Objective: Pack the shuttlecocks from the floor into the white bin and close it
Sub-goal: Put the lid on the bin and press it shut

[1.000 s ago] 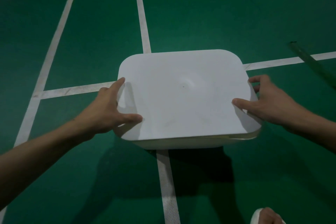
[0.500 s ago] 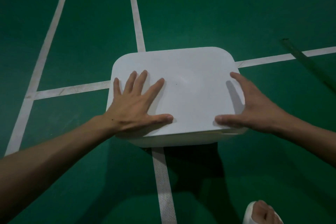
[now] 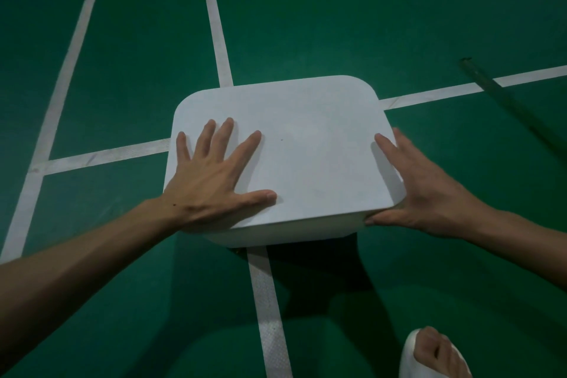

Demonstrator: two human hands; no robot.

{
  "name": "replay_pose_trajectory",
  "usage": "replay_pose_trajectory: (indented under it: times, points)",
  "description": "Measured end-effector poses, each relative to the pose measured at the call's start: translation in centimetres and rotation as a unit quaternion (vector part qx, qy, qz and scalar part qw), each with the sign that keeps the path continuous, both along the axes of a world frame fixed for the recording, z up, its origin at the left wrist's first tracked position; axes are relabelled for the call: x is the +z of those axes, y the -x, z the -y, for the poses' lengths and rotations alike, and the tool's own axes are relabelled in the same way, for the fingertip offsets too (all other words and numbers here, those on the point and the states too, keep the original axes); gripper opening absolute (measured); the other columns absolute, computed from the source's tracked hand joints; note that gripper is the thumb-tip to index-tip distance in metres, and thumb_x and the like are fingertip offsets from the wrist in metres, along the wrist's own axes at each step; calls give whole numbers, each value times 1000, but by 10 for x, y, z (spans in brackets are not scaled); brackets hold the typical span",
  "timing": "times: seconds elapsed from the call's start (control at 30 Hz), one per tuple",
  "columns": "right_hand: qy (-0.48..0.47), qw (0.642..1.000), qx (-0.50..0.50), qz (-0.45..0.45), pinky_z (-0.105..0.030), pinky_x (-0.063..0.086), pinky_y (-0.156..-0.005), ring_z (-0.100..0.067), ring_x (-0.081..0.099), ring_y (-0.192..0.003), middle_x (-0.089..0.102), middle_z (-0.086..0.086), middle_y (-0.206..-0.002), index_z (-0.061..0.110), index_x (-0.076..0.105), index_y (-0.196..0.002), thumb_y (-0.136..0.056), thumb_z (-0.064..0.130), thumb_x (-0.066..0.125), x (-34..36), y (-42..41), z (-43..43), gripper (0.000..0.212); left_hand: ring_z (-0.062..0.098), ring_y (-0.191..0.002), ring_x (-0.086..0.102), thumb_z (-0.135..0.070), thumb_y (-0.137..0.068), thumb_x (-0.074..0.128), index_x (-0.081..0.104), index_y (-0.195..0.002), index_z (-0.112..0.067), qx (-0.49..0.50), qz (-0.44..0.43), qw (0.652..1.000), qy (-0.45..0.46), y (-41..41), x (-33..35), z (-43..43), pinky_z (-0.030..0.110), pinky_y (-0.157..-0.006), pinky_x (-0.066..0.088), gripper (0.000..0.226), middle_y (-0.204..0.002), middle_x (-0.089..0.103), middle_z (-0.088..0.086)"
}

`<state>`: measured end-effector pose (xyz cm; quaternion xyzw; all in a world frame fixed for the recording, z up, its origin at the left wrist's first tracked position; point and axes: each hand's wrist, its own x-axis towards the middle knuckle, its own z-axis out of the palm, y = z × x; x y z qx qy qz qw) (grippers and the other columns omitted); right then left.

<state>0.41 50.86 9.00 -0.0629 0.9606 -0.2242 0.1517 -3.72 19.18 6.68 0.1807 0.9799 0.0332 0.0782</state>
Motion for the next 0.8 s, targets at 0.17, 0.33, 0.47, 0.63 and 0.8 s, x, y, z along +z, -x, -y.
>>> replay_pose_trajectory:
  times: [0.17, 0.33, 0.47, 0.63, 0.8]
  points:
    - [110, 993, -37, 20, -32, 14, -117, -8, 13, -145, 8, 10, -160, 43, 4, -150, -47, 65, 78, 8, 10, -4, 129, 25, -144, 13, -98, -56, 10, 13, -149, -41, -7, -13, 998, -54, 16, 12, 7, 59, -114, 9, 109, -160, 10, 1]
    - [222, 955, -196, -16, -50, 39, -106, -25, 41, -132, 28, -1, -154, 29, 22, -149, -67, 65, 69, 7, 56, -6, 100, 31, -137, 25, -85, -59, 41, 43, -138, -29, 142, -69, 974, -163, 51, 16, 30, 56, -110, 23, 97, -152, 25, 9]
    - [196, 964, -174, -50, -42, 39, -107, -22, 45, -130, 42, -3, -147, 25, 27, -149, -85, 41, 68, -3, 81, 2, 78, 33, -141, 22, -79, -62, 54, 31, -145, -29, 201, 21, 955, -215, 59, 2, 33, 49, -115, 22, 100, -157, 10, 7]
    - [137, 978, -129, -91, -24, 18, -111, -16, 24, -142, 24, 0, -157, 18, 23, -152, -90, 39, 63, -6, 98, 14, 77, 33, -133, 34, -62, -71, 68, 32, -144, -26, 194, -6, 956, -220, 59, -1, 28, 43, -110, 31, 89, -155, 13, 4]
    - [154, 974, -149, -79, -18, 23, -102, -15, 32, -137, 32, 1, -153, 20, 34, -147, -84, 29, 70, -6, 124, 18, 73, 34, -127, 40, -63, -67, 72, 34, -140, -28, 186, 0, 959, -213, 62, 0, 30, 40, -108, 34, 90, -150, 16, 3]
